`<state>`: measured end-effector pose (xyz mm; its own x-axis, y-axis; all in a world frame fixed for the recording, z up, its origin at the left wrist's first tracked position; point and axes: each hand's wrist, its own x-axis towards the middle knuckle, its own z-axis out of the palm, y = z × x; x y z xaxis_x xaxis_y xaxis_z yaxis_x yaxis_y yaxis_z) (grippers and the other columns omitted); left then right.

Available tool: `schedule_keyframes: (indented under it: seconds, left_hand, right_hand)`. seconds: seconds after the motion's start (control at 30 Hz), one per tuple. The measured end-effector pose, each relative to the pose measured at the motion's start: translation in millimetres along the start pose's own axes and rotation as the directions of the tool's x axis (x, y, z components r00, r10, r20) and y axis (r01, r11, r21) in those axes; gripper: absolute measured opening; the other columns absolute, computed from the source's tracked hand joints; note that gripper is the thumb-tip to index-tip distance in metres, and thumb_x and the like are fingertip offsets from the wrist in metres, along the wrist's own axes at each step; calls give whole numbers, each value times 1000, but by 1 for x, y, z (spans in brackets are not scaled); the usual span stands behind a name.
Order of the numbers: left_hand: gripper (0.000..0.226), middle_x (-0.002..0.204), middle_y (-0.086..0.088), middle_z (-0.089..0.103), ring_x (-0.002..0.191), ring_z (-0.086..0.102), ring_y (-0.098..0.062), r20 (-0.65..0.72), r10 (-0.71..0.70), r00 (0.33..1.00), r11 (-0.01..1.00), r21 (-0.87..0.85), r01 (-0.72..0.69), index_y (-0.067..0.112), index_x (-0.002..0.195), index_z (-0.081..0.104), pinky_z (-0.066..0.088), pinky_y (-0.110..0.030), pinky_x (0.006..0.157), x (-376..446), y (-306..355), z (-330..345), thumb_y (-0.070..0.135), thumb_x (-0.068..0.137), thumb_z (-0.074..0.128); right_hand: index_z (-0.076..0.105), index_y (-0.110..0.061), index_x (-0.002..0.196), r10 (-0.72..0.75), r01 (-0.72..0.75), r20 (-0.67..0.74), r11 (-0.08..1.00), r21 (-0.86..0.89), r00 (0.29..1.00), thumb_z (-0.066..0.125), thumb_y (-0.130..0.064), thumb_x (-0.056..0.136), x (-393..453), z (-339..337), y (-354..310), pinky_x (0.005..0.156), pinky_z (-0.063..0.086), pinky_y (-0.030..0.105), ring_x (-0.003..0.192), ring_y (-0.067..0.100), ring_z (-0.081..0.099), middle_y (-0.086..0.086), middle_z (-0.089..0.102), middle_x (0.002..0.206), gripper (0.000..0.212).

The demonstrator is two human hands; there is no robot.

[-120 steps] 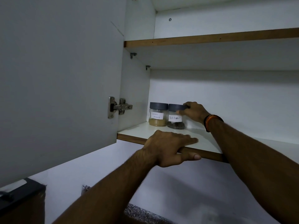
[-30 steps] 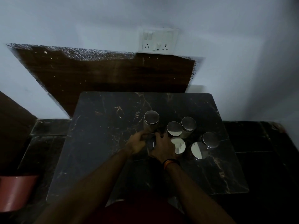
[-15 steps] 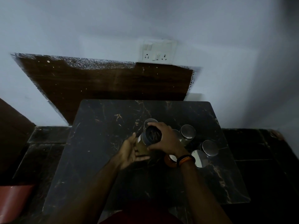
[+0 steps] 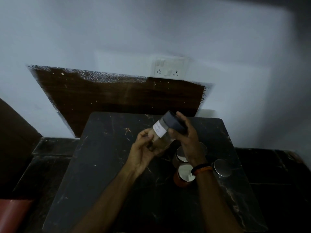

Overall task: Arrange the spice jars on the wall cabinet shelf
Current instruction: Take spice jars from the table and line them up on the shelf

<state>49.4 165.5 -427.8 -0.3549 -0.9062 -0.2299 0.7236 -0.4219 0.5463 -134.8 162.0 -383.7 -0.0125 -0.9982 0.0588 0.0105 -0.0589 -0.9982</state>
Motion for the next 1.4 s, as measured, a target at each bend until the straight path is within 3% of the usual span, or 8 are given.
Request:
schedule_keyframes:
  seconds: [0.07,0.17,0.37,0.5,0.8,0.93,1.13,1.4]
  left_hand:
    - [73,146,-23,45,131,49,-44,26,41,999,997,62,-43,17,136,53,52,-53,92,1,7,13,17,71,84]
    - [81,139,-18,55,128,54,-39,63,104,993,979,171,-113,19,139,51,53,-49,94,4,12,27,10,66,86]
    - [76,136,-15,59,128,56,-35,105,233,967,914,316,-255,16,140,51,48,-54,104,10,18,49,2,71,81]
    - [70,136,-19,59,129,55,-39,174,237,956,913,298,-280,19,141,50,48,-55,103,11,30,58,13,78,82]
    - [76,130,-15,65,123,61,-33,239,288,928,846,390,-363,23,142,49,54,-40,93,19,68,98,12,75,83]
    - [75,127,-13,67,122,62,-32,285,336,898,804,409,-431,20,141,49,51,-47,99,21,90,126,11,74,81]
    - [71,124,-14,69,120,64,-31,349,388,853,729,450,-516,25,138,52,54,-44,99,25,129,168,7,75,79]
    - [69,119,-10,72,117,66,-27,434,481,762,583,491,-647,32,134,55,48,-54,105,30,179,223,22,73,85]
  right_hand:
    - [42,-31,150,21,-12,-66,991,131,998,83,-31,76,7,5,-4,105,53,48,134,24,53,1,46,149,84]
    - [37,-33,152,67,-24,-131,952,305,989,84,-32,73,18,11,-13,93,58,41,123,26,63,6,51,144,92]
    - [43,-22,147,46,-9,-77,906,423,996,74,-23,83,36,13,-38,79,60,32,105,20,73,12,56,136,71]
    - [41,-13,149,3,13,-37,908,419,999,70,-23,84,45,8,-58,84,59,37,109,25,70,18,54,139,72]
    - [42,-7,148,-113,118,-35,906,406,993,67,-21,86,66,7,-106,89,58,40,115,29,66,19,58,138,69]
    - [45,-9,147,-187,189,-39,914,358,982,67,-22,87,77,8,-141,84,58,32,110,21,69,11,64,130,65]
    - [45,-14,148,-295,288,-26,905,314,955,66,-27,86,92,11,-201,83,58,30,112,19,68,10,57,138,67]
    - [48,-14,145,-408,392,-20,863,319,913,67,-25,85,114,15,-276,86,59,37,115,24,65,13,61,137,64]
